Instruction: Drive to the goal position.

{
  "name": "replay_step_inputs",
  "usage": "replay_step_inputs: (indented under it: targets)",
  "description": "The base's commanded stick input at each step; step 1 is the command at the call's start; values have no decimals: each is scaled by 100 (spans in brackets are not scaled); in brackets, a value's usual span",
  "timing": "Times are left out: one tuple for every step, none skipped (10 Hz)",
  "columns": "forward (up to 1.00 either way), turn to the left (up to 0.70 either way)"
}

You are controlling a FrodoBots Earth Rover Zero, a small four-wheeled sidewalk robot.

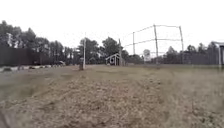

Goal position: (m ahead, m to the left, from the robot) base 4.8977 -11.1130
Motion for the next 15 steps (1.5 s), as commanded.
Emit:
replay_step_inputs:
  targets:
    - [70,0]
    - [70,0]
    - [70,0]
    - [70,0]
    - [70,0]
    - [70,0]
    - [70,0]
    - [70,0]
    - [70,0]
    - [70,0]
    - [70,0]
    - [70,0]
    - [70,0]
    - [70,0]
    - [70,0]
